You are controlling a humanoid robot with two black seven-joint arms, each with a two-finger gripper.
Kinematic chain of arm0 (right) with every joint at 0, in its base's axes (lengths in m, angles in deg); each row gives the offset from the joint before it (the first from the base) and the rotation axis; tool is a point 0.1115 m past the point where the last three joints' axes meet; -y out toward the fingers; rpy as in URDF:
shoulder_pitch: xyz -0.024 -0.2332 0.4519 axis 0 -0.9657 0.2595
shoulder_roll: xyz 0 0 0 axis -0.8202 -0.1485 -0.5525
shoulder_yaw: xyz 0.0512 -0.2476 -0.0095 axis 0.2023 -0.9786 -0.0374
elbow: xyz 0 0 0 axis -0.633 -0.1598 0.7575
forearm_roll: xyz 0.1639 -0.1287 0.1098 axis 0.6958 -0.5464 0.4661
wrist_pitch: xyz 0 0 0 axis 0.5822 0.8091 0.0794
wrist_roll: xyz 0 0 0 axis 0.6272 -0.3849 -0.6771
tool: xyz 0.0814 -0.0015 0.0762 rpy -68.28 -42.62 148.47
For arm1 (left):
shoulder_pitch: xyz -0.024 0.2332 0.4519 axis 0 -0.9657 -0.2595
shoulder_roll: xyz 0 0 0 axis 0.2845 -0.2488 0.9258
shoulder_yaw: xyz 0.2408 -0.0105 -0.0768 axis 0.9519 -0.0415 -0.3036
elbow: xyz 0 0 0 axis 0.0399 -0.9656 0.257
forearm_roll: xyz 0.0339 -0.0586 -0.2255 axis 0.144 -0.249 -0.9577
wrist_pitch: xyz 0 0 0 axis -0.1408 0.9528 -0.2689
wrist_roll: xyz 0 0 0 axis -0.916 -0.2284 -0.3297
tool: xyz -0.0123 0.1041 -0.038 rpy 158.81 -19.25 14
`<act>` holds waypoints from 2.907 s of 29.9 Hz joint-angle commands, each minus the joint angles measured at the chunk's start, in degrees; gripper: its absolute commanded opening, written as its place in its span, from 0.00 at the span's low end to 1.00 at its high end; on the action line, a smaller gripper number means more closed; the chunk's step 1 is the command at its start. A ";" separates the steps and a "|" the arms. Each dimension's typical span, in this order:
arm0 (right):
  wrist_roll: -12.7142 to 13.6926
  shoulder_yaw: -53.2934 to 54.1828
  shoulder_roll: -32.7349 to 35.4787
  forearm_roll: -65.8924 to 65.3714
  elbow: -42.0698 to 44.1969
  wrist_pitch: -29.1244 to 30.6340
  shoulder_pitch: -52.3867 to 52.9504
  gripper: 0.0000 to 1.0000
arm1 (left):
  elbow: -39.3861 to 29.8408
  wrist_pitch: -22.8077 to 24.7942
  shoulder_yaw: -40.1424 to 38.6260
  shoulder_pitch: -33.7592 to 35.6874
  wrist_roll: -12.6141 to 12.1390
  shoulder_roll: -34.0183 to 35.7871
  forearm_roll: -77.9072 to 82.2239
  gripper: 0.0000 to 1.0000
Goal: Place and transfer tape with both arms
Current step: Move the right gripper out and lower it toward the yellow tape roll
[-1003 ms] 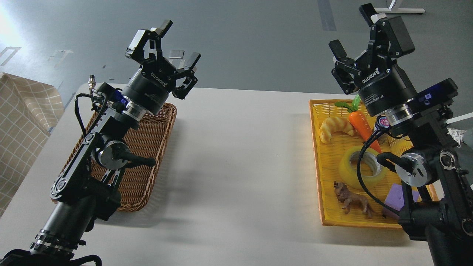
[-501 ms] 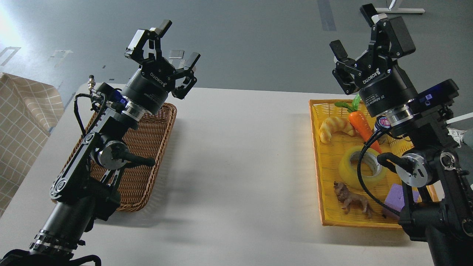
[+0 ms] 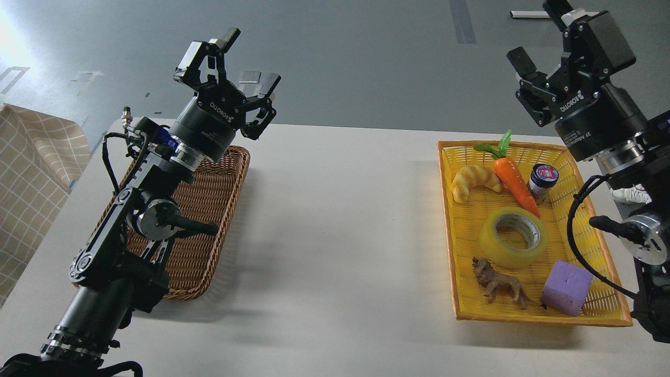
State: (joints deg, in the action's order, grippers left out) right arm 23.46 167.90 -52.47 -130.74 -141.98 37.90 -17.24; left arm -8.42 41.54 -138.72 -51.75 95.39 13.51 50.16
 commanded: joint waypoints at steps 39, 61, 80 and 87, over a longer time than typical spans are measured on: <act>-18.93 17.00 25.46 -38.59 0.15 3.24 -30.23 1.00 | -0.08 -1.06 0.07 -1.59 -0.01 -0.27 0.27 0.98; -7.68 1.80 11.48 -58.31 2.60 4.46 -19.77 0.97 | -0.17 -2.03 0.34 -1.77 -0.10 -1.59 0.62 0.98; -7.50 0.04 11.13 -58.31 17.35 4.47 -15.20 0.89 | -0.26 -4.22 0.07 -2.91 -0.10 -1.15 0.80 0.98; -7.76 -4.00 13.32 -58.31 21.33 4.21 -11.78 0.92 | -0.43 -4.49 0.16 -2.91 -0.36 -0.97 0.71 0.98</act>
State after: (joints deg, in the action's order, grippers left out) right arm 15.92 165.98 -40.78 -189.05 -121.08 42.25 -30.06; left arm -8.76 37.08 -138.63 -54.65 95.08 12.36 50.89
